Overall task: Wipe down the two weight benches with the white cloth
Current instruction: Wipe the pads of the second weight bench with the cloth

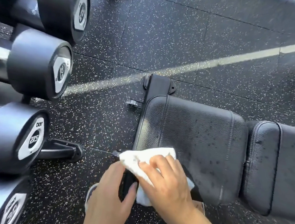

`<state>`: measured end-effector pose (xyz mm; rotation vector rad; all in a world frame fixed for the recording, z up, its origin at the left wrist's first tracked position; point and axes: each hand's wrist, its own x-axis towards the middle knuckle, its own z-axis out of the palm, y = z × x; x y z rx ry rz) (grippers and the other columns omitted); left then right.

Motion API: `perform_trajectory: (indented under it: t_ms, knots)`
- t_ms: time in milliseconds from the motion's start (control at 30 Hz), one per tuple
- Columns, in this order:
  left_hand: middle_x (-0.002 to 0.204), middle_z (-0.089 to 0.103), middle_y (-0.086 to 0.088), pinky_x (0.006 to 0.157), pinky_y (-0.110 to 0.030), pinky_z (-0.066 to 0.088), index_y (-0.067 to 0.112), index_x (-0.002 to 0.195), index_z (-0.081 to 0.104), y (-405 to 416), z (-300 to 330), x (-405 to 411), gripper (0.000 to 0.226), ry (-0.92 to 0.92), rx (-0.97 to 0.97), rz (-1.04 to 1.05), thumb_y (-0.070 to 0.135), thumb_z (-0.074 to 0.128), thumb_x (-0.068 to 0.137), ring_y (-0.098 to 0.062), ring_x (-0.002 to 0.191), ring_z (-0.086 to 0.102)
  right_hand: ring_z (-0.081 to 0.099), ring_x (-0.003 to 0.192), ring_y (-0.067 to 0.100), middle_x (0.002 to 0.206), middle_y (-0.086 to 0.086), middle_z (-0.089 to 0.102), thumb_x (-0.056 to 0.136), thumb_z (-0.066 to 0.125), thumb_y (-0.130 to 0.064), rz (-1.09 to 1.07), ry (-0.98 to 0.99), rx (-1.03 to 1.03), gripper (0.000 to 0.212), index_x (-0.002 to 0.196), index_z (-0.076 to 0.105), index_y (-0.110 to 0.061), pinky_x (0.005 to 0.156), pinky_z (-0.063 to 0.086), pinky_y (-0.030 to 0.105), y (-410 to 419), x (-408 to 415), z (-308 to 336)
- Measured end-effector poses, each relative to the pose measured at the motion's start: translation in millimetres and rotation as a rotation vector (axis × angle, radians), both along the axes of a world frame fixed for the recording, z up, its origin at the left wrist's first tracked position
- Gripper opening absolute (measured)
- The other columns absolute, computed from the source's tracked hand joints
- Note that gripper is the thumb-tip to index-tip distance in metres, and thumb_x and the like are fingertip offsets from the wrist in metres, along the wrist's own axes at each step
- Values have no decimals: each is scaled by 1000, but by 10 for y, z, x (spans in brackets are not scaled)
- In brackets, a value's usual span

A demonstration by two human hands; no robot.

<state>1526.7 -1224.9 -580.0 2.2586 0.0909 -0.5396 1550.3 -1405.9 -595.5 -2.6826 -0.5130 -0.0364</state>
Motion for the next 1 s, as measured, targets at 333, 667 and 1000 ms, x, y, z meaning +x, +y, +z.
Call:
perform_trajectory:
  t_ms: [333, 667, 1000]
  knots:
    - [141, 48, 24, 111, -16, 40, 28, 148, 52, -131, 39, 319, 55, -95, -5, 2, 27, 70, 97, -6, 135, 53, 51, 85, 26, 95, 6, 56, 98, 66, -39, -241, -90, 49, 30, 90, 69, -10, 71, 48, 43, 90, 1884, -1]
    - [140, 56, 9, 112, -10, 33, 20, 142, 60, -448, 113, 1088, 46, -319, 52, -76, 16, 66, 96, -12, 132, 53, 46, 74, 23, 97, -1, 52, 100, 63, -31, -259, -57, 21, 19, 118, 64, -24, 65, 40, 38, -470, -177, -53]
    - [149, 52, -9, 119, -43, 35, 14, 142, 63, -1087, -229, 1086, 47, -545, 268, -51, 2, 55, 97, -31, 133, 45, 51, 77, 30, 91, 7, 56, 96, 66, -27, -447, -75, 39, 15, 98, 71, -14, 67, 44, 44, -935, 497, -48]
